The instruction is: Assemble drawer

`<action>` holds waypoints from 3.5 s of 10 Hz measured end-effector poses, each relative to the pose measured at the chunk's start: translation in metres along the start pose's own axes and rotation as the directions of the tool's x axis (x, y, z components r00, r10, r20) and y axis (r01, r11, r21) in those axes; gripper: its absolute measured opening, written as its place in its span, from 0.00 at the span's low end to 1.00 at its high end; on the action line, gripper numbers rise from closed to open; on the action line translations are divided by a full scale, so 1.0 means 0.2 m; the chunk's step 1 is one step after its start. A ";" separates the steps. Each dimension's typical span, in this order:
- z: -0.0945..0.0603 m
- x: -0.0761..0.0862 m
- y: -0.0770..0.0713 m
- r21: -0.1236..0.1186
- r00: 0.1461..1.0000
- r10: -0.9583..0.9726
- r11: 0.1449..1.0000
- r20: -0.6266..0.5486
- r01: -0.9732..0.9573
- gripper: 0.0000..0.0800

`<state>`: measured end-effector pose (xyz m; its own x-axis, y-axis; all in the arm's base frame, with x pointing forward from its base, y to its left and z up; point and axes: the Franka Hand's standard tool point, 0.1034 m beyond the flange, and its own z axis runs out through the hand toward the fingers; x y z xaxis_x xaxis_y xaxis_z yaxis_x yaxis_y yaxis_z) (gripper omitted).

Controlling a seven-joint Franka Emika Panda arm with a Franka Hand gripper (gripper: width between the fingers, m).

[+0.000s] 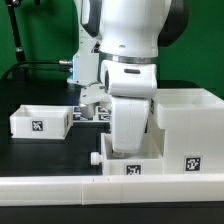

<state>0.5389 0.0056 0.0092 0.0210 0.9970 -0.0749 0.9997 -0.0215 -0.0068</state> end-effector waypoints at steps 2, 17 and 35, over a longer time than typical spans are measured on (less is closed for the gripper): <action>0.00 0.00 0.00 0.001 0.999 -0.035 0.999 -0.001 0.035 0.06; -0.31 -0.12 0.08 0.032 0.999 -0.009 0.999 0.047 0.007 0.81; -0.06 -0.28 0.04 0.101 0.973 -0.035 0.993 -0.227 0.059 0.81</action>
Offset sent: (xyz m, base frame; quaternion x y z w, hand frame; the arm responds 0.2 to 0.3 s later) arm -0.0095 0.0264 -0.0065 -0.0112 0.0142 -0.0624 0.9979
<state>0.5466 -0.0493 0.0258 -0.0129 0.9880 0.1540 0.9933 0.0304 -0.1117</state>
